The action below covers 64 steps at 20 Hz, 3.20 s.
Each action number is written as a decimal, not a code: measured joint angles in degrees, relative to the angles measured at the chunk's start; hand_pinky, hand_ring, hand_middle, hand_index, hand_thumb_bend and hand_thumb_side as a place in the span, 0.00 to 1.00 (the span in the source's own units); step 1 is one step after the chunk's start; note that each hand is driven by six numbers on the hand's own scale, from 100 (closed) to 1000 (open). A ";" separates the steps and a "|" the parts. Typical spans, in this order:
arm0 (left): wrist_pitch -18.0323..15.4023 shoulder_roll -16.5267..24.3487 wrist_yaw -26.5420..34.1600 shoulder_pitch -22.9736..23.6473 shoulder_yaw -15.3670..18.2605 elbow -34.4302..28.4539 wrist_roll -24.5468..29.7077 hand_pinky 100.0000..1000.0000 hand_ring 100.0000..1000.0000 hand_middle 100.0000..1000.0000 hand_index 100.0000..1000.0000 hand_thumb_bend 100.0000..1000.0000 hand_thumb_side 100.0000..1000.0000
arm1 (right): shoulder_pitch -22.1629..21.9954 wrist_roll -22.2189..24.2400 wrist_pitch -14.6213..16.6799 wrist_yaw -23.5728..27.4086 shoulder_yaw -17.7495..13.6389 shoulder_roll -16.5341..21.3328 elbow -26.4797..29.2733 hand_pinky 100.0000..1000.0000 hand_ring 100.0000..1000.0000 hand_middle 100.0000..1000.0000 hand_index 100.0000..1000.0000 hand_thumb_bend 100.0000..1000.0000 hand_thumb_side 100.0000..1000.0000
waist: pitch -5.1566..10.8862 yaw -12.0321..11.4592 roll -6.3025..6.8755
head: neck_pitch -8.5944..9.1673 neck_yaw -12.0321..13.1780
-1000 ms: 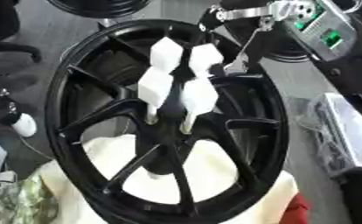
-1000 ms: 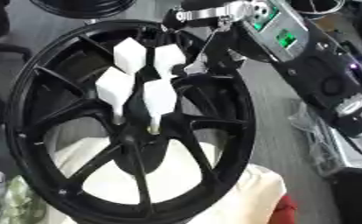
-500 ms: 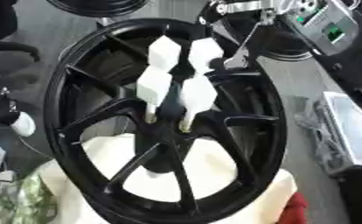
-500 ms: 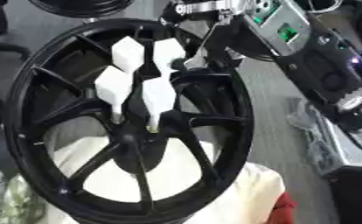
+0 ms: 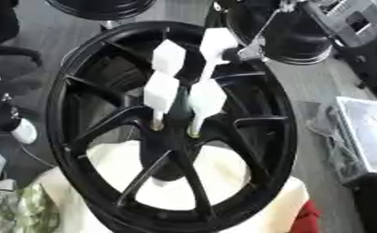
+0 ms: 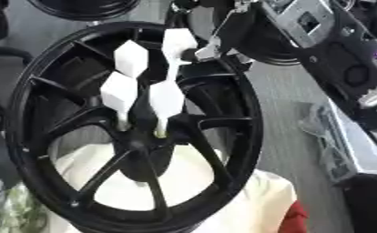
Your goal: Pull the pin out of the wheel hub.
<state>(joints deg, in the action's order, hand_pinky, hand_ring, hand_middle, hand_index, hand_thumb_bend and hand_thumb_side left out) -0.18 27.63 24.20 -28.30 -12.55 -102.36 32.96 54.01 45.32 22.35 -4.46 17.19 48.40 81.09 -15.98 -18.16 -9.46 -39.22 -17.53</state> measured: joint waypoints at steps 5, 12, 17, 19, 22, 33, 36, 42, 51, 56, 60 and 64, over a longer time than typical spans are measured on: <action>0.02 -0.01 0.00 0.05 0.00 0.02 0.02 0.74 1.00 1.00 0.79 0.00 0.79 | 0.63 -0.73 0.73 -0.40 -1.05 0.83 -1.14 0.70 0.44 0.13 0.35 0.18 0.22 | 0.12 0.04 0.14 | 0.00 -0.20; 0.05 -0.02 0.00 0.12 -0.01 0.22 0.06 0.74 1.00 1.00 0.79 0.00 0.80 | 0.94 -2.40 0.70 -0.39 -3.28 2.05 -4.59 0.68 0.42 0.12 0.34 0.16 0.19 | 0.27 0.28 0.37 | 0.05 -0.35; 0.03 -0.02 -0.07 0.36 -0.01 0.35 0.05 0.74 1.00 1.00 0.79 0.00 0.80 | 0.52 -5.67 0.02 -0.91 -6.32 4.18 -9.20 0.68 0.42 0.12 0.34 0.16 0.19 | 0.28 0.57 0.41 | 0.06 -0.52; -0.03 -0.02 -0.21 0.58 0.00 0.37 0.00 0.74 1.00 1.00 0.79 0.00 0.80 | -0.59 -7.16 -0.16 -1.06 -7.65 5.48 -10.82 0.68 0.42 0.11 0.34 0.16 0.19 | 0.29 0.83 0.39 | 0.05 -0.52; -0.10 0.03 -0.52 0.71 0.02 0.38 -0.06 0.74 1.00 1.00 0.79 0.00 0.80 | -3.52 -9.76 -0.44 -1.12 -9.92 8.23 -12.29 0.69 0.42 0.11 0.34 0.18 0.20 | 0.29 1.12 0.28 | 0.03 -0.27; -1.01 0.65 -1.07 2.11 1.19 0.39 -1.02 0.74 1.00 1.00 0.79 0.00 0.80 | -33.57 -27.66 -2.64 2.30 -25.80 20.98 -13.71 0.68 0.40 0.11 0.34 0.17 0.12 | 0.25 3.29 0.26 | 0.01 1.96; -1.38 0.96 -1.20 2.59 1.79 0.33 -1.59 0.74 1.00 1.00 0.79 0.00 0.79 | -43.00 -35.56 -3.35 2.08 -33.88 19.75 -13.22 0.68 0.41 0.14 0.37 0.18 0.08 | -0.06 3.98 0.52 | 0.01 3.16; -1.94 1.22 -1.20 2.76 2.53 0.11 -2.49 0.74 1.00 1.00 0.79 0.00 0.79 | -56.81 -46.63 -9.36 -7.62 -46.74 8.93 -7.96 0.82 0.80 0.79 0.87 0.00 0.03 | -0.42 4.60 0.93 | 0.06 4.51; -1.91 1.58 -1.12 2.76 2.54 0.01 -2.65 0.74 1.00 1.00 0.79 0.00 0.79 | -59.28 -54.82 -16.64 -9.80 -53.76 0.14 -3.13 0.77 0.78 0.83 0.88 0.00 0.24 | -0.42 4.68 1.01 | 0.10 4.81; -1.89 1.58 -1.02 2.76 2.53 0.00 -2.63 0.74 1.00 1.00 0.79 0.00 0.79 | -56.89 -60.18 -18.69 -4.67 -54.57 -0.88 -0.59 0.70 0.70 0.74 0.84 0.00 0.06 | -0.42 4.63 1.03 | 0.09 4.82; -1.80 1.58 -1.02 2.75 2.52 0.00 -2.53 0.74 1.00 1.00 0.79 0.00 0.79 | -55.42 -63.26 -20.79 -1.66 -54.38 -0.95 0.76 0.73 0.76 0.83 0.87 0.00 0.00 | -0.42 4.35 1.04 | 0.08 4.79; -1.68 1.58 -1.02 2.74 2.49 0.00 -2.40 0.74 1.00 1.00 0.79 0.00 0.79 | -55.10 -67.10 -25.76 -2.60 -54.35 -0.97 0.70 0.78 0.80 0.84 0.85 0.06 0.00 | -0.41 4.33 0.98 | 0.08 4.79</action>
<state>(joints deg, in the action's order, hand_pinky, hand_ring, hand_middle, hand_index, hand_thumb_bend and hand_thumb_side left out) -1.86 29.21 23.18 -25.55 -10.05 -102.36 30.56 -1.09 -21.78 -3.41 -7.06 -37.16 47.43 81.80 -16.39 -13.83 -8.49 -39.14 -12.74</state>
